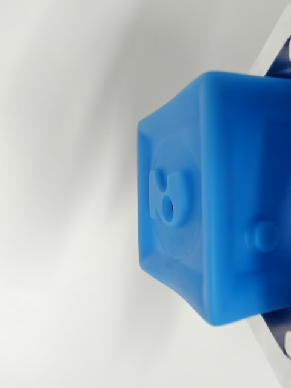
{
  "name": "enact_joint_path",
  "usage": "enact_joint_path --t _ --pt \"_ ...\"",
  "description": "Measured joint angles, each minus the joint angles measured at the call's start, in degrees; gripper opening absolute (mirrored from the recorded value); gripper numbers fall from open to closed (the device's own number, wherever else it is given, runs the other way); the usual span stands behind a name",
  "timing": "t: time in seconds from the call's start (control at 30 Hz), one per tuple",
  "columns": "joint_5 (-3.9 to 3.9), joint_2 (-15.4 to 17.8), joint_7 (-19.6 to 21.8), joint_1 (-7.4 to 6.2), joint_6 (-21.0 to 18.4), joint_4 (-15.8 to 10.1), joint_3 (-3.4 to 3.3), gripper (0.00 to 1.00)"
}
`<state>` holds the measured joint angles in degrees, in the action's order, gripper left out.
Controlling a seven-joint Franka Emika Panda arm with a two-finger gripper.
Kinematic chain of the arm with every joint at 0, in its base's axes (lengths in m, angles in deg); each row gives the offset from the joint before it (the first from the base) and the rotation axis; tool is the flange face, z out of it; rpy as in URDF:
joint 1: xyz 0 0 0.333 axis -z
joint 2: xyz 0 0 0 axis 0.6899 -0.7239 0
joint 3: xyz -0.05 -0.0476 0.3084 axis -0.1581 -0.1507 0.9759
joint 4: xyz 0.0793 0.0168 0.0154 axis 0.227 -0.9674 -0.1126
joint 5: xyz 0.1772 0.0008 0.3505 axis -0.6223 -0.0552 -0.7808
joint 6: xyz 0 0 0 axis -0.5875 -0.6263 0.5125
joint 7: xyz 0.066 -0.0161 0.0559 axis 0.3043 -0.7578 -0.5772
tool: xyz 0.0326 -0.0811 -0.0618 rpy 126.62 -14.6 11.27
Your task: Stack cube
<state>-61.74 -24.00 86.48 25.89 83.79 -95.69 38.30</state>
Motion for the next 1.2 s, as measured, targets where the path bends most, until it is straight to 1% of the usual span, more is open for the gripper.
enact_joint_path --t 0.07,0.3,0.5,0.63,1.2 --pt "-0.27 0.7 -0.2 0.00 -0.7 0.0 0.05 0.00" --pt "-1.60 4.4 -1.2 -0.01 -4.1 -0.2 0.19 0.00" --pt "-2.43 7.4 -1.8 -0.09 -7.0 -0.2 0.22 0.00" --pt "-2.66 8.2 -2.4 0.03 -7.7 -0.2 0.09 0.00" --pt "-3.07 9.0 -6.1 2.15 -7.7 -1.3 -1.63 0.00"
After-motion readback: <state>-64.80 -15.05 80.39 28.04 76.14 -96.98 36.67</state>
